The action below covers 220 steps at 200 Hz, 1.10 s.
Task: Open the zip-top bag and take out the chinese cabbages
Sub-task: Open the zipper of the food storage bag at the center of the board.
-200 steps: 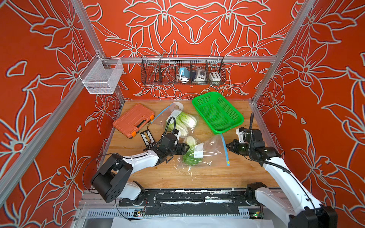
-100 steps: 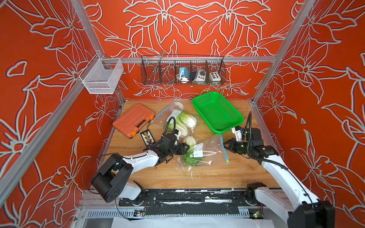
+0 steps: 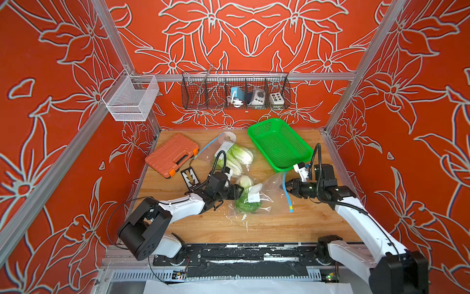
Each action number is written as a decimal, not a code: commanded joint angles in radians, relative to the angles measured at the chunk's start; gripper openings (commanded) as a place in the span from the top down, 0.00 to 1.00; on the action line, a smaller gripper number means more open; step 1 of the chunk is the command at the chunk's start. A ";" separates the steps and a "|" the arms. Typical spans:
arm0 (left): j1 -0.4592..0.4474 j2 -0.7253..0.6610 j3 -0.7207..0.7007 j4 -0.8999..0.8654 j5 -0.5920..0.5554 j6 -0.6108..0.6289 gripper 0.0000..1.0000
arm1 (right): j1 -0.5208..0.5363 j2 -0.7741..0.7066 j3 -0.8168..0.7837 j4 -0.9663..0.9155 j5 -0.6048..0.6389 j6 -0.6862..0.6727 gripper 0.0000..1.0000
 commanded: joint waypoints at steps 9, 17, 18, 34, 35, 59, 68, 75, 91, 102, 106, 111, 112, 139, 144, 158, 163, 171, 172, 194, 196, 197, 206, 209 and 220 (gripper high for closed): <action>-0.005 0.027 -0.005 -0.039 0.003 0.017 0.42 | 0.007 -0.004 0.046 0.003 -0.056 -0.035 0.58; -0.006 0.028 -0.007 -0.037 0.003 0.017 0.43 | 0.012 0.001 0.058 -0.020 -0.049 -0.063 0.56; -0.005 0.028 -0.007 -0.037 0.003 0.016 0.43 | 0.013 0.000 0.059 -0.024 -0.046 -0.066 0.55; -0.006 0.029 -0.008 -0.036 0.003 0.016 0.42 | 0.027 0.003 0.087 -0.077 -0.002 -0.119 0.52; -0.005 0.030 -0.009 -0.036 0.004 0.016 0.42 | 0.029 0.003 0.089 -0.081 0.000 -0.123 0.52; -0.006 0.037 -0.008 -0.035 0.005 0.018 0.42 | 0.077 -0.009 0.137 -0.151 0.086 -0.193 0.46; -0.006 0.041 -0.007 -0.034 0.007 0.018 0.43 | 0.098 -0.005 0.151 -0.168 0.112 -0.208 0.45; -0.006 0.044 -0.005 -0.034 0.007 0.019 0.42 | 0.118 0.000 0.161 -0.178 0.132 -0.219 0.45; -0.005 0.052 0.000 -0.036 0.010 0.019 0.43 | 0.185 0.020 0.193 -0.203 0.207 -0.244 0.46; -0.005 0.053 0.002 -0.037 0.013 0.020 0.43 | 0.225 0.038 0.211 -0.209 0.249 -0.244 0.48; -0.006 0.055 0.002 -0.037 0.013 0.020 0.43 | 0.238 0.045 0.218 -0.208 0.260 -0.243 0.49; -0.006 0.056 0.002 -0.037 0.012 0.020 0.43 | 0.253 0.053 0.226 -0.209 0.277 -0.241 0.51; -0.005 0.056 0.002 -0.037 0.012 0.020 0.43 | 0.256 0.055 0.227 -0.209 0.280 -0.241 0.51; -0.006 0.064 0.003 -0.042 0.010 0.020 0.42 | 0.321 0.100 0.292 -0.242 0.410 -0.252 0.56; -0.005 0.066 0.004 -0.043 0.009 0.019 0.42 | 0.321 0.100 0.303 -0.251 0.442 -0.247 0.59; -0.006 0.073 0.008 -0.048 0.008 0.021 0.43 | 0.321 0.070 0.310 -0.254 0.552 -0.200 0.66; -0.006 0.077 0.008 -0.047 0.006 0.021 0.43 | 0.317 0.051 0.306 -0.246 0.580 -0.183 0.67; -0.006 0.084 0.010 -0.048 0.006 0.021 0.42 | 0.307 0.015 0.292 -0.228 0.603 -0.162 0.63; -0.006 0.085 0.010 -0.048 0.006 0.021 0.42 | 0.306 0.012 0.290 -0.225 0.604 -0.159 0.62; -0.006 0.102 0.013 -0.049 0.007 0.020 0.42 | 0.236 -0.073 0.243 -0.176 0.537 -0.088 0.54; -0.005 0.103 0.013 -0.049 0.007 0.019 0.42 | 0.229 -0.078 0.239 -0.173 0.525 -0.082 0.54; -0.006 0.103 0.014 -0.049 0.007 0.018 0.42 | 0.225 -0.080 0.237 -0.171 0.519 -0.079 0.54; -0.006 0.108 0.014 -0.051 0.007 0.018 0.43 | 0.194 -0.099 0.220 -0.159 0.474 -0.049 0.52; -0.005 0.110 0.016 -0.051 0.007 0.018 0.42 | 0.186 -0.104 0.214 -0.157 0.462 -0.038 0.52; -0.007 0.116 0.017 -0.054 0.006 0.019 0.42 | 0.163 -0.124 0.192 -0.151 0.450 -0.007 0.52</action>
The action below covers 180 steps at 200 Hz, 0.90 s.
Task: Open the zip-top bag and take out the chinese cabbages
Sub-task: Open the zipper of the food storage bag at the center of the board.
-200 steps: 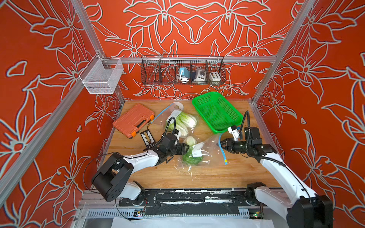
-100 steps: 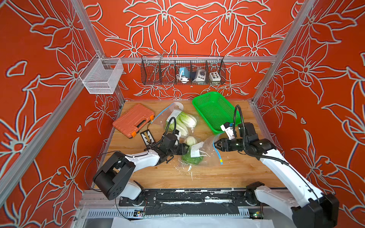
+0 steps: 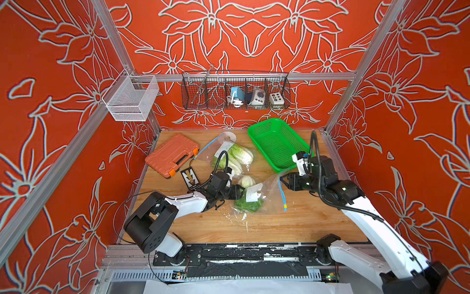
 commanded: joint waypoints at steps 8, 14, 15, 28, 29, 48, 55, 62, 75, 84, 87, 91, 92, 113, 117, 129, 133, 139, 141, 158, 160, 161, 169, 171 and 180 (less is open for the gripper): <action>-0.005 0.045 -0.001 -0.085 -0.008 0.017 0.43 | -0.055 -0.048 -0.067 0.033 -0.030 0.118 0.55; -0.006 0.047 -0.001 -0.086 -0.009 0.017 0.42 | -0.060 -0.060 -0.078 0.036 -0.027 0.130 0.61; -0.005 0.047 0.000 -0.086 -0.009 0.018 0.43 | -0.061 -0.062 -0.080 0.037 -0.028 0.133 0.62; -0.005 0.050 -0.001 -0.088 -0.008 0.017 0.42 | -0.070 -0.076 -0.098 0.042 -0.037 0.161 0.66; -0.006 0.051 -0.001 -0.088 -0.009 0.018 0.42 | -0.071 -0.076 -0.099 0.042 -0.037 0.164 0.66; -0.005 0.055 -0.001 -0.090 -0.008 0.020 0.42 | -0.078 -0.081 -0.118 0.042 -0.057 0.191 0.66; -0.006 0.057 0.000 -0.090 -0.009 0.018 0.42 | -0.079 -0.081 -0.124 0.045 -0.067 0.196 0.67; -0.005 0.057 0.002 -0.090 -0.009 0.019 0.42 | -0.079 -0.082 -0.130 0.050 -0.081 0.198 0.68; -0.005 0.061 0.003 -0.092 -0.008 0.020 0.42 | -0.079 -0.082 -0.132 0.041 -0.089 0.198 0.69; -0.005 0.060 0.003 -0.094 -0.009 0.020 0.42 | -0.081 -0.087 -0.133 0.033 -0.085 0.195 0.69; -0.006 0.060 0.003 -0.094 -0.009 0.022 0.43 | -0.081 -0.088 -0.135 0.031 -0.084 0.193 0.69; -0.006 0.060 0.003 -0.094 -0.009 0.022 0.43 | -0.081 -0.091 -0.136 0.027 -0.082 0.191 0.69; -0.005 0.060 0.003 -0.095 -0.008 0.022 0.43 | -0.081 -0.092 -0.137 0.027 -0.082 0.192 0.69; -0.005 0.060 0.003 -0.095 -0.010 0.021 0.43 | -0.085 -0.094 -0.141 0.012 -0.083 0.186 0.69; -0.005 0.062 0.003 -0.096 -0.010 0.022 0.42 | -0.085 -0.096 -0.140 0.012 -0.083 0.186 0.68; -0.005 0.061 0.004 -0.096 -0.010 0.021 0.43 | -0.085 -0.109 -0.141 0.009 -0.074 0.191 0.68; -0.005 0.061 0.005 -0.096 -0.010 0.022 0.43 | -0.085 -0.115 -0.141 0.006 -0.065 0.191 0.67; -0.006 0.060 0.005 -0.097 -0.010 0.022 0.43 | -0.087 -0.127 -0.141 0.000 -0.053 0.192 0.66; -0.005 0.060 0.005 -0.097 -0.010 0.022 0.42 | -0.087 -0.132 -0.142 -0.002 -0.052 0.192 0.65; -0.005 0.062 0.008 -0.100 -0.012 0.023 0.43 | -0.089 -0.167 -0.148 -0.025 -0.041 0.192 0.62; -0.005 0.062 0.008 -0.101 -0.011 0.024 0.42 | -0.090 -0.170 -0.149 -0.027 -0.044 0.193 0.62; -0.005 0.062 0.009 -0.101 -0.012 0.025 0.42 | -0.090 -0.174 -0.151 -0.028 -0.045 0.193 0.62; -0.005 0.063 0.010 -0.102 -0.012 0.024 0.43 | -0.090 -0.190 -0.159 -0.040 -0.059 0.199 0.62; -0.006 0.063 0.011 -0.103 -0.012 0.024 0.42 | -0.090 -0.193 -0.161 -0.044 -0.060 0.200 0.62; -0.005 0.065 0.013 -0.106 -0.012 0.026 0.42 | -0.090 -0.213 -0.173 -0.058 -0.085 0.207 0.62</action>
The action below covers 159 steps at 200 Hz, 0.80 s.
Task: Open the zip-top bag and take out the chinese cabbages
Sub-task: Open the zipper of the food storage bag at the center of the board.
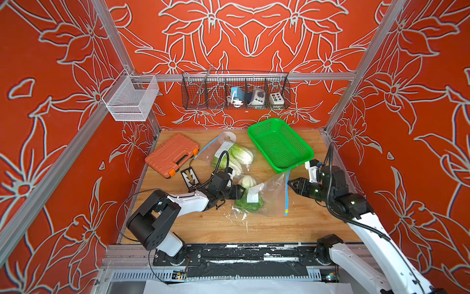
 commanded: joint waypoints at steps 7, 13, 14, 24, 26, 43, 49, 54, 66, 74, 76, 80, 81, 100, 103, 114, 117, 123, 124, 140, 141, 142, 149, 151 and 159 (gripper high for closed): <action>-0.005 0.039 0.003 -0.108 -0.017 0.026 0.43 | -0.005 -0.063 -0.043 -0.061 -0.050 0.032 0.62; -0.005 0.040 0.004 -0.109 -0.018 0.026 0.43 | -0.006 -0.080 -0.052 -0.065 -0.074 0.038 0.62; -0.005 0.040 0.004 -0.109 -0.018 0.026 0.43 | -0.006 -0.084 -0.053 -0.065 -0.078 0.039 0.62; -0.006 0.041 0.007 -0.113 -0.017 0.028 0.43 | -0.006 -0.111 -0.068 -0.075 -0.110 0.058 0.62; -0.006 0.040 0.008 -0.114 -0.019 0.028 0.42 | -0.006 -0.117 -0.070 -0.078 -0.116 0.060 0.62; -0.005 0.042 0.012 -0.118 -0.019 0.031 0.42 | -0.006 -0.151 -0.093 -0.081 -0.174 0.087 0.65; -0.005 0.042 0.013 -0.120 -0.020 0.032 0.43 | -0.006 -0.158 -0.100 -0.082 -0.188 0.095 0.65; -0.005 0.042 0.014 -0.120 -0.020 0.032 0.42 | -0.006 -0.163 -0.105 -0.085 -0.196 0.099 0.66; -0.005 0.040 0.013 -0.122 -0.023 0.031 0.43 | -0.005 -0.176 -0.114 -0.093 -0.196 0.108 0.69; -0.005 0.040 0.012 -0.120 -0.023 0.032 0.42 | -0.006 -0.182 -0.120 -0.097 -0.195 0.111 0.70; -0.005 0.041 0.012 -0.120 -0.024 0.032 0.42 | -0.006 -0.183 -0.120 -0.097 -0.194 0.111 0.71; -0.005 0.042 0.012 -0.121 -0.024 0.031 0.43 | -0.006 -0.185 -0.122 -0.098 -0.194 0.112 0.71; -0.004 0.042 0.012 -0.122 -0.024 0.032 0.43 | -0.006 -0.185 -0.122 -0.098 -0.194 0.112 0.71; -0.005 0.042 0.011 -0.122 -0.024 0.032 0.43 | -0.006 -0.185 -0.129 -0.095 -0.204 0.112 0.71; -0.006 0.042 0.012 -0.122 -0.023 0.032 0.42 | -0.006 -0.184 -0.130 -0.095 -0.204 0.113 0.71; -0.006 0.042 0.012 -0.122 -0.024 0.031 0.42 | -0.006 -0.179 -0.131 -0.096 -0.200 0.113 0.71; -0.005 0.043 0.012 -0.122 -0.024 0.031 0.42 | -0.006 -0.179 -0.131 -0.096 -0.197 0.112 0.71; -0.004 0.043 0.012 -0.122 -0.024 0.031 0.42 | -0.006 -0.178 -0.131 -0.092 -0.197 0.115 0.71; -0.004 0.043 0.012 -0.122 -0.024 0.032 0.42 | -0.006 -0.178 -0.131 -0.092 -0.197 0.115 0.71; -0.005 0.042 0.011 -0.122 -0.024 0.031 0.42 | -0.006 -0.179 -0.129 -0.094 -0.189 0.116 0.71; -0.005 0.042 0.011 -0.122 -0.023 0.032 0.42 | -0.006 -0.180 -0.128 -0.095 -0.187 0.115 0.71; -0.005 0.042 0.011 -0.122 -0.024 0.031 0.42 | -0.006 -0.180 -0.128 -0.097 -0.185 0.114 0.71; -0.005 0.043 0.011 -0.122 -0.024 0.032 0.42 | -0.006 -0.186 -0.121 -0.104 -0.169 0.113 0.70; -0.005 0.043 0.011 -0.122 -0.023 0.031 0.43 | -0.006 -0.189 -0.119 -0.106 -0.164 0.112 0.70; -0.006 0.043 0.011 -0.122 -0.024 0.032 0.42 | -0.006 -0.201 -0.110 -0.112 -0.145 0.109 0.68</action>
